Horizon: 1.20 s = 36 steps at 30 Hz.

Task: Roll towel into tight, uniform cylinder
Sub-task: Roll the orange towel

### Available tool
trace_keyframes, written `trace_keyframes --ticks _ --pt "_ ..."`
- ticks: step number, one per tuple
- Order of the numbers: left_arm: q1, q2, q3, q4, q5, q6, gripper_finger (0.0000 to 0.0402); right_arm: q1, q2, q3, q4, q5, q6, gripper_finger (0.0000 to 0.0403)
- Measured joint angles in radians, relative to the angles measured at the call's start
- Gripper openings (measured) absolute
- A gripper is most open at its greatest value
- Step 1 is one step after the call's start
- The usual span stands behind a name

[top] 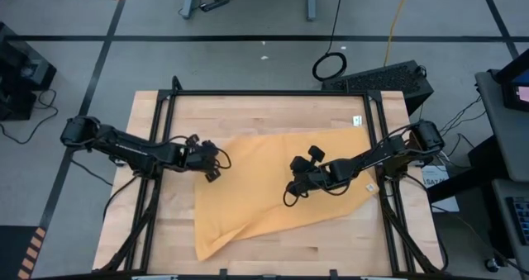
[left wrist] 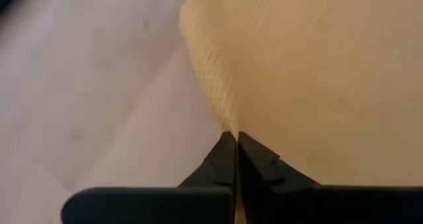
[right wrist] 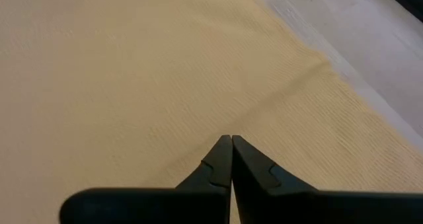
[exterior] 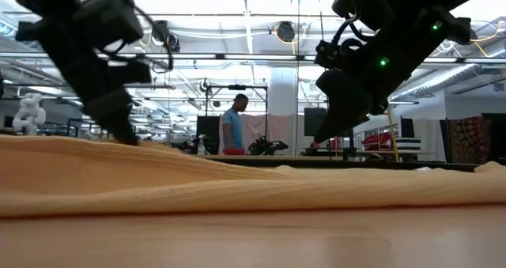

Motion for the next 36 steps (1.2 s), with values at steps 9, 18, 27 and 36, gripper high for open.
trace_keyframes --ticks 9,18,27,36 --pt "-0.071 0.003 0.093 0.090 0.018 0.258 0.0008 -0.001 0.000 0.000 0.001 0.079 0.037 0.0000" --pt "-0.131 0.084 0.080 0.100 0.294 0.125 0.0146 -0.012 0.000 0.000 0.002 0.078 0.029 0.0000" --pt "-0.119 -0.005 0.123 0.074 0.040 0.270 0.0276 -0.014 -0.001 0.001 -0.001 0.071 0.023 0.0000" --pt "0.080 0.004 0.077 -0.015 0.277 0.197 0.0229 -0.012 -0.001 0.001 -0.004 0.045 0.010 0.0000"
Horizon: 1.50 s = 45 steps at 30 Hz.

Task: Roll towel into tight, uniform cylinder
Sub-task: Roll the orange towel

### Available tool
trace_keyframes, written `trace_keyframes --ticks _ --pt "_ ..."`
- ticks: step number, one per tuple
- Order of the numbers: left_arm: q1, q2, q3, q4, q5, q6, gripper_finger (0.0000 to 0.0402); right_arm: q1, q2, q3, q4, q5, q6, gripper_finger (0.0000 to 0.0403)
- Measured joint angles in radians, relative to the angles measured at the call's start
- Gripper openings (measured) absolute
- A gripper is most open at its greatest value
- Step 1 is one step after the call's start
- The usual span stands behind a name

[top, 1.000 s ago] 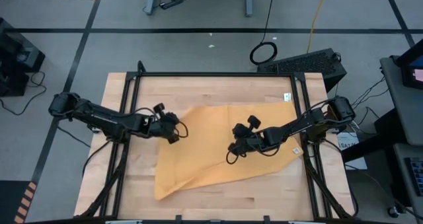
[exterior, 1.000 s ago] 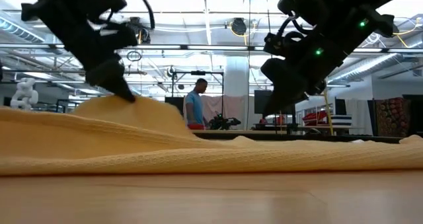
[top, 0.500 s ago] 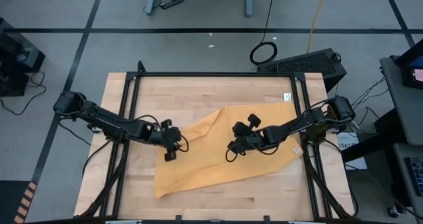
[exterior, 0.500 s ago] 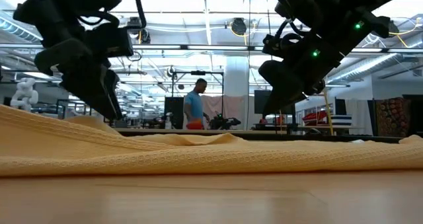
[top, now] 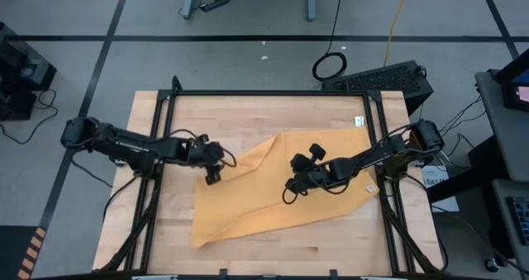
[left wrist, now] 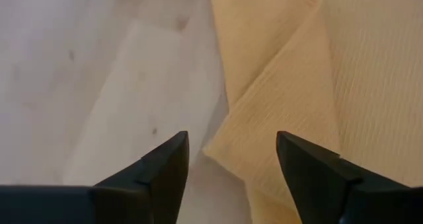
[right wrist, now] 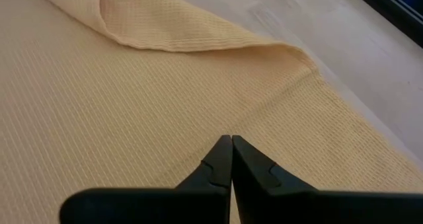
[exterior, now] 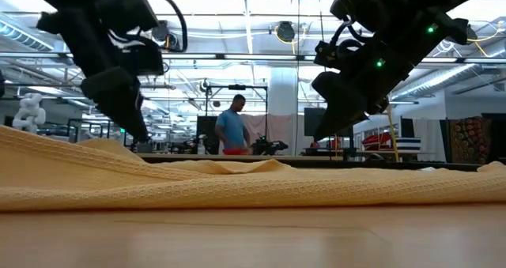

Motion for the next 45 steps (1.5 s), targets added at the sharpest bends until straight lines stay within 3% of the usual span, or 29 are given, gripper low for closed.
trace_keyframes --ticks 5,9,19,24,31,38,45 --pt "0.031 -0.002 -0.003 0.002 0.111 -0.118 0.0218 0.000 0.000 0.000 -0.002 0.000 -0.002 0.0000" --pt "0.031 0.013 -0.004 -0.084 0.119 -0.224 0.0217 0.000 0.000 0.000 -0.003 0.000 -0.006 0.0000" --pt "0.002 0.020 -0.005 -0.023 0.142 -0.231 0.0198 0.000 0.000 0.000 -0.003 0.000 -0.029 0.0000" --pt "0.002 0.020 -0.005 -0.045 0.129 -0.256 0.0143 0.000 0.000 0.000 -0.003 0.000 -0.030 0.0000" --pt "-0.019 0.020 -0.005 -0.036 0.078 -0.228 0.0012 0.006 0.000 0.000 -0.003 0.004 -0.035 0.0000" --pt "-0.022 0.020 -0.005 -0.041 0.078 -0.345 0.0036 0.006 0.000 0.000 -0.003 0.004 -0.034 0.0000" --pt "-0.041 0.020 -0.005 -0.039 0.092 -0.389 0.0148 0.006 0.000 0.000 -0.003 0.004 -0.034 0.0000"
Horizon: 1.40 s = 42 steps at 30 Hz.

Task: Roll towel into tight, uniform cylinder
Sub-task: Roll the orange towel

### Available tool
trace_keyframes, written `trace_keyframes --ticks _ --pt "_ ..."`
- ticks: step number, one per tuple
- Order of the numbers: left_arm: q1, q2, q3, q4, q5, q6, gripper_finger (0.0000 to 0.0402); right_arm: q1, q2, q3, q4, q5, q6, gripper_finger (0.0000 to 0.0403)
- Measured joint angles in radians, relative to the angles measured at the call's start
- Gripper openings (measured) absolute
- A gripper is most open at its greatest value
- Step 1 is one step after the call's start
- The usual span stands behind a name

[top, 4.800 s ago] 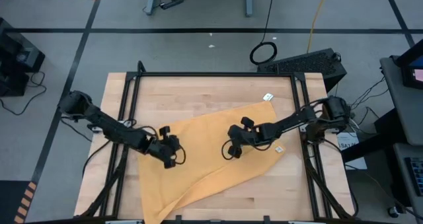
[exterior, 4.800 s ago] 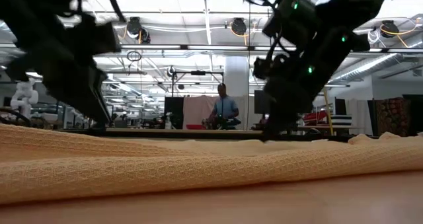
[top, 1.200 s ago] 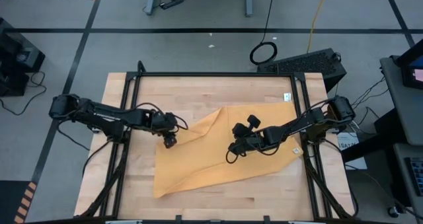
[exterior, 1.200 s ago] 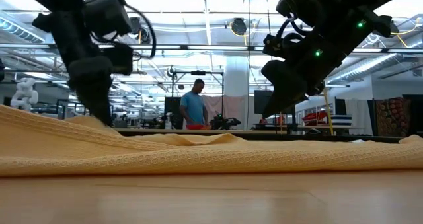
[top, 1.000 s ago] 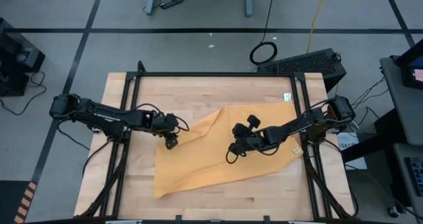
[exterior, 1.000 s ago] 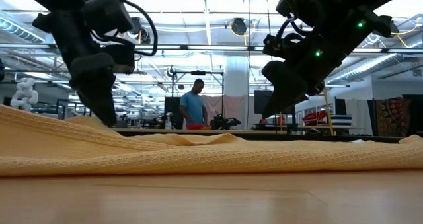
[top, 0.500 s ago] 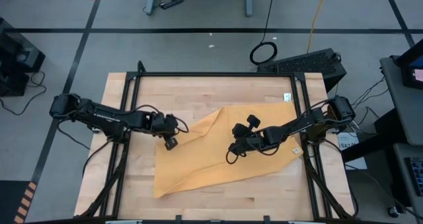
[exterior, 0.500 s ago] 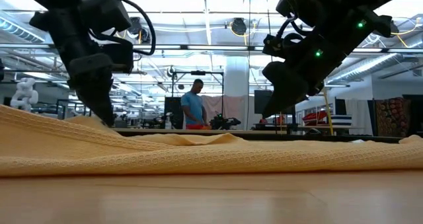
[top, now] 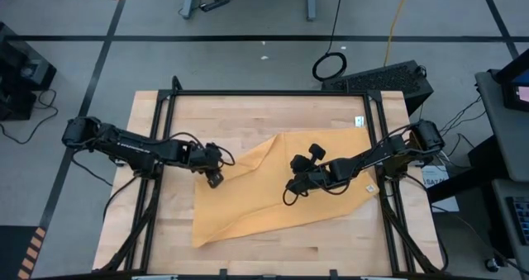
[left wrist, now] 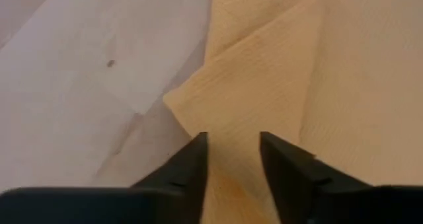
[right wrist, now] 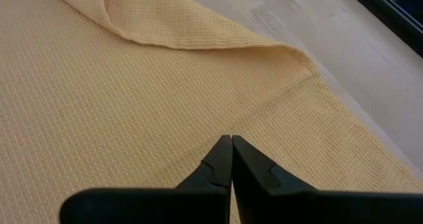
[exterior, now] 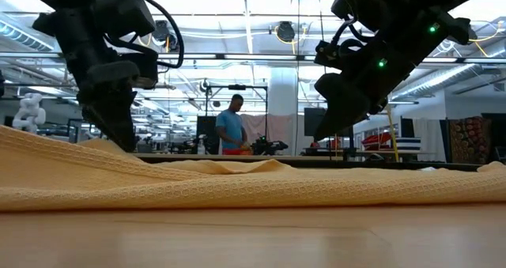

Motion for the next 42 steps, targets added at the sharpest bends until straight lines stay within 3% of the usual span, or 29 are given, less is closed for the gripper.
trace_keyframes --ticks 4,8,13,20,22,34,42 --pt "-0.004 0.000 0.000 0.001 -0.020 -0.022 0.0217 0.000 0.000 0.000 0.000 0.000 0.000 0.0000" --pt "-0.004 0.025 0.001 -0.011 -0.024 -0.025 0.0235 0.000 0.000 0.000 0.000 0.000 -0.003 0.0000" --pt "-0.004 0.082 0.001 0.002 -0.023 -0.016 0.0190 0.000 0.000 -0.001 0.000 0.000 -0.003 0.0000" --pt "-0.017 0.083 0.001 0.112 -0.032 0.076 0.0035 0.000 0.000 -0.001 -0.005 0.000 -0.003 0.0000" --pt "-0.017 0.082 0.001 0.111 -0.047 0.084 0.0011 0.000 0.000 -0.001 -0.005 0.000 -0.003 0.0000" --pt "-0.015 0.063 0.001 0.106 -0.109 0.131 0.0004 0.000 0.000 -0.001 -0.006 0.000 -0.003 0.0000" --pt "-0.016 0.086 -0.003 0.106 -0.033 0.071 0.0072 0.000 0.000 -0.001 -0.006 0.000 -0.003 0.0000"
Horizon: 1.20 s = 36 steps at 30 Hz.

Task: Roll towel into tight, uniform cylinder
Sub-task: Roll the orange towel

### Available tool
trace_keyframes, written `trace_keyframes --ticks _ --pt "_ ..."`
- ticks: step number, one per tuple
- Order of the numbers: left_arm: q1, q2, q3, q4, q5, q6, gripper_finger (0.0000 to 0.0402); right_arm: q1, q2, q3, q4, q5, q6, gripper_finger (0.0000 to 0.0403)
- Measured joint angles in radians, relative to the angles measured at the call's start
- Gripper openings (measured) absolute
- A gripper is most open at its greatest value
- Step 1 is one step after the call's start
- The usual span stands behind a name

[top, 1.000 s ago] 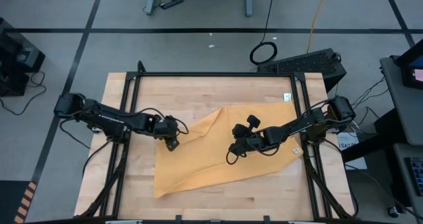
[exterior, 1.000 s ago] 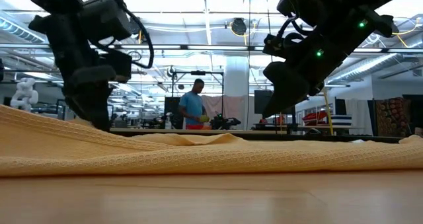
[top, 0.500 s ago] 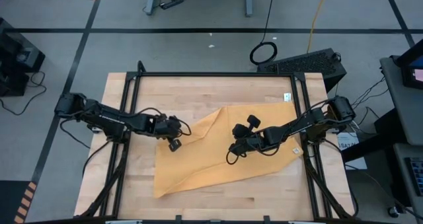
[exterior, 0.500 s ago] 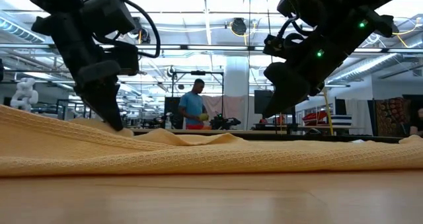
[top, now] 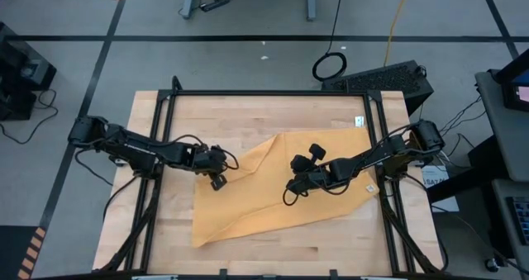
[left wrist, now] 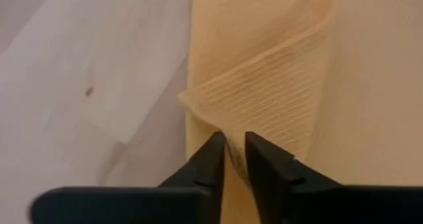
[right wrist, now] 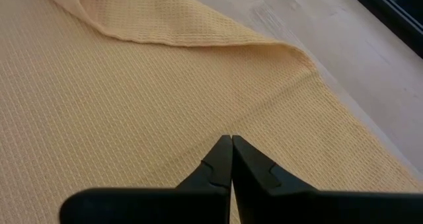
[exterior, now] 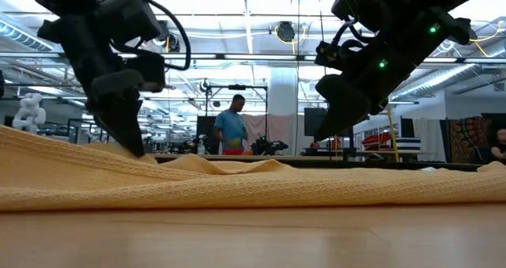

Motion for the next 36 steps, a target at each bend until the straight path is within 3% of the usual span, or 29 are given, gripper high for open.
trace_keyframes --ticks 5,9,13,19,26,36 --pt "0.000 0.062 -0.005 0.005 -0.012 -0.018 0.0130 0.000 0.000 0.000 0.001 0.000 0.000 0.0000" --pt "0.000 0.090 -0.004 0.027 -0.050 -0.015 0.0146 0.000 0.000 0.000 0.000 0.000 0.000 0.0000" --pt "0.000 0.088 -0.004 0.043 -0.057 0.012 0.0113 0.000 0.000 0.000 -0.001 0.000 0.000 0.0000" --pt "0.000 0.051 -0.004 0.052 -0.059 0.020 0.0012 0.000 0.000 -0.008 0.001 0.000 0.000 0.0000" --pt "0.000 0.006 -0.003 0.056 -0.067 0.066 0.0004 0.000 0.000 -0.038 0.022 -0.001 0.013 0.0000" --pt "0.015 -0.141 -0.003 0.048 -0.271 0.186 0.0002 0.000 0.000 -0.053 0.030 -0.005 0.049 0.0000"
